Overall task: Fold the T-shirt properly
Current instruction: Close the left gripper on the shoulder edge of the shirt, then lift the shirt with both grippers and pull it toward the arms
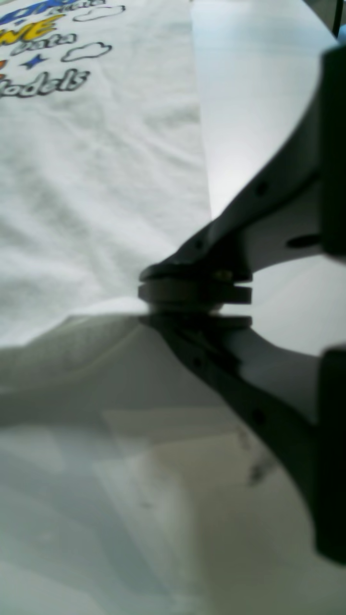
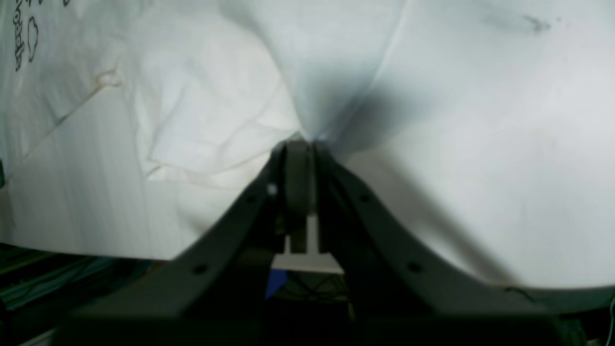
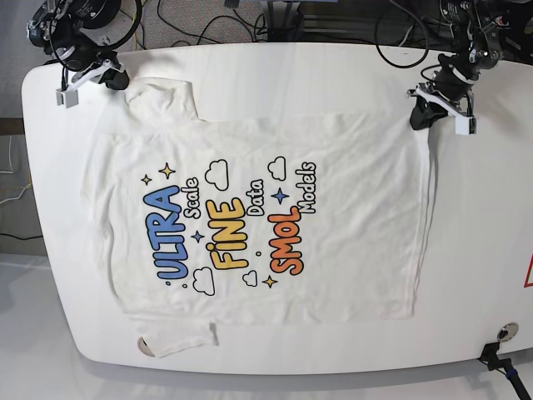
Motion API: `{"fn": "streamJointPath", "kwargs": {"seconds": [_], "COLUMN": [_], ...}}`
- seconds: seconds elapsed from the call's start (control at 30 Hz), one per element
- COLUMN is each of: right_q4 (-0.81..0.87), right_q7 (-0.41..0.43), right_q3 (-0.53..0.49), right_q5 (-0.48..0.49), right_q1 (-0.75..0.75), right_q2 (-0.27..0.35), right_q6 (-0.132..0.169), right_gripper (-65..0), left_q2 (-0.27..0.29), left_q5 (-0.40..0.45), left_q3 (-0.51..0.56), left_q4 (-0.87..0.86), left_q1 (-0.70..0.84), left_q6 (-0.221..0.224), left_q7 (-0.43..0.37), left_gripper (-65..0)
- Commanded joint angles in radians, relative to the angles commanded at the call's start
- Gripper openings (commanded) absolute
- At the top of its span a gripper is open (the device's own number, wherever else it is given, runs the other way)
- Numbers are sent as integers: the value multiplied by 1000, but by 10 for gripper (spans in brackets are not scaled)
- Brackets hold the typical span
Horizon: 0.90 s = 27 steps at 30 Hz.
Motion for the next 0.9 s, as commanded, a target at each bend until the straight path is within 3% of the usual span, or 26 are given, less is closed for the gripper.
{"fn": "streamJointPath", "kwargs": {"seconds": [0.3,0.43,0.9], "right_q4": [2,2,2], "right_q7": [-23,-24,-24], "right_q3": [0,0,-3], "right_q5": [3,107,141], "right_q1": [-126,-166,-49], "right_q2": [0,2,57], "right_q6": [1,-2,-3], "right_gripper": [-650,-650,-650], "left_q2": [-29,-25,-25], "left_q5": [0,0,-37], "left_q3": [-3,-3,2], "left_q4": [123,161,167], "left_q1": [164,218,83], "left_q6": [0,0,0], "left_q7": [0,0,2], "left_gripper": [-650,-650,-650]}}
